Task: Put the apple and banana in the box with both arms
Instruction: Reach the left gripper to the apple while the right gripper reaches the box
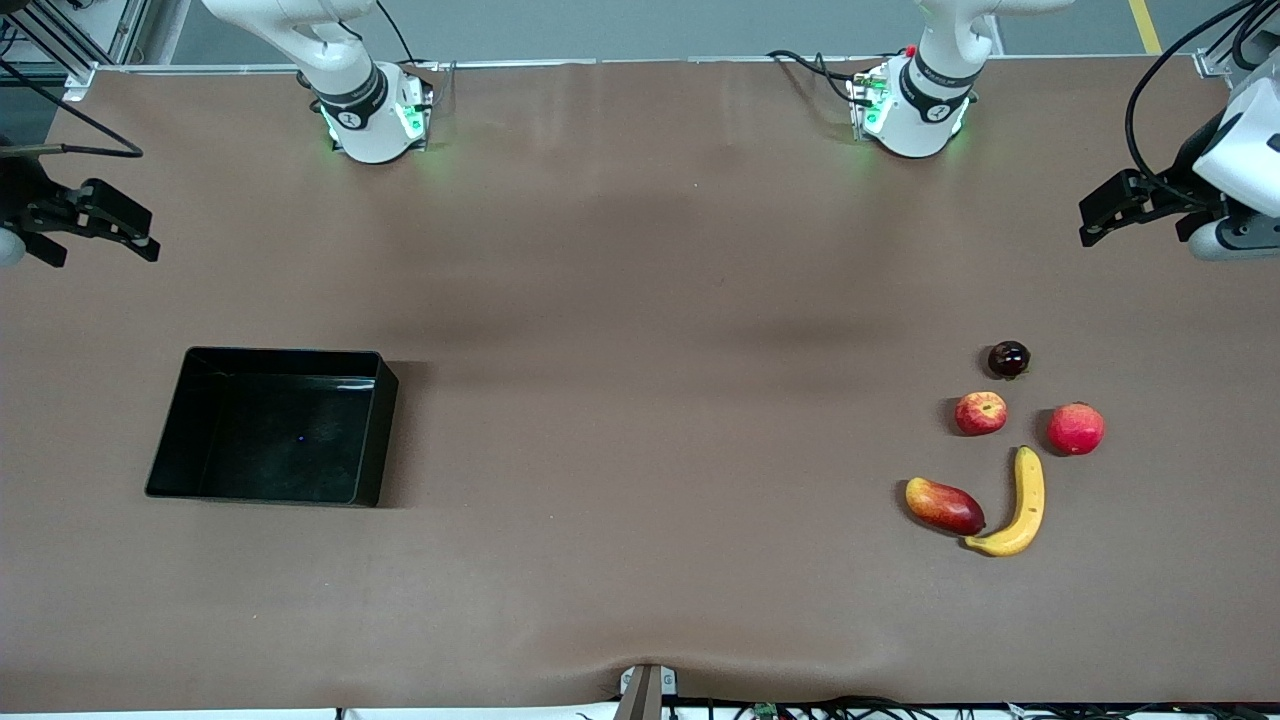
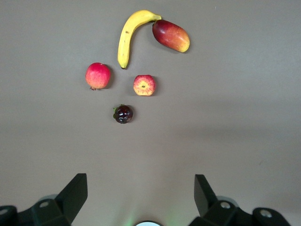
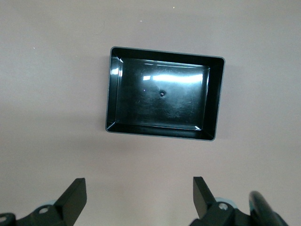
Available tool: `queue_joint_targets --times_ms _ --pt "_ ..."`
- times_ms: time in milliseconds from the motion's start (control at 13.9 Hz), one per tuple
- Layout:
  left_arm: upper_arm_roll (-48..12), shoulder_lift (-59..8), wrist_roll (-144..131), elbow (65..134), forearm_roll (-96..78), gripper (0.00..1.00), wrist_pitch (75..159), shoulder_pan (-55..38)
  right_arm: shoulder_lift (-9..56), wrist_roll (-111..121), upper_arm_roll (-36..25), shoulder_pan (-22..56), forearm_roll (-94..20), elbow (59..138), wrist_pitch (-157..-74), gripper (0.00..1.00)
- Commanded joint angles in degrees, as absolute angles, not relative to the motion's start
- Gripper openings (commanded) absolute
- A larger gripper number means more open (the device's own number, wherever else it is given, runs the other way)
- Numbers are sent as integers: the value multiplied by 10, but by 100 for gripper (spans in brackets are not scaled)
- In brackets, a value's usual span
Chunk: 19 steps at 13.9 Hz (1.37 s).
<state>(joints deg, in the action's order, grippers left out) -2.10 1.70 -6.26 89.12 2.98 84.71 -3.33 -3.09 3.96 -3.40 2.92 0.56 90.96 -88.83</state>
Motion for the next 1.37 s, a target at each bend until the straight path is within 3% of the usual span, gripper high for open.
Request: queue_joint_targets --times_ms 0,504,1008,1295 --pt "-20 8 -61 875 39 100 833 -35 -46 46 -35 31 17 923 -891 100" --pt "-20 -86 -52 858 38 100 837 -30 -40 47 -37 28 17 918 -890 100" --pt "-18 -124 -115 1041 36 100 1130 2 12 48 -39 15 17 889 -899 100" --pt "-18 -183 -179 1046 36 100 1156 1 61 50 -40 -7 18 885 -920 100"
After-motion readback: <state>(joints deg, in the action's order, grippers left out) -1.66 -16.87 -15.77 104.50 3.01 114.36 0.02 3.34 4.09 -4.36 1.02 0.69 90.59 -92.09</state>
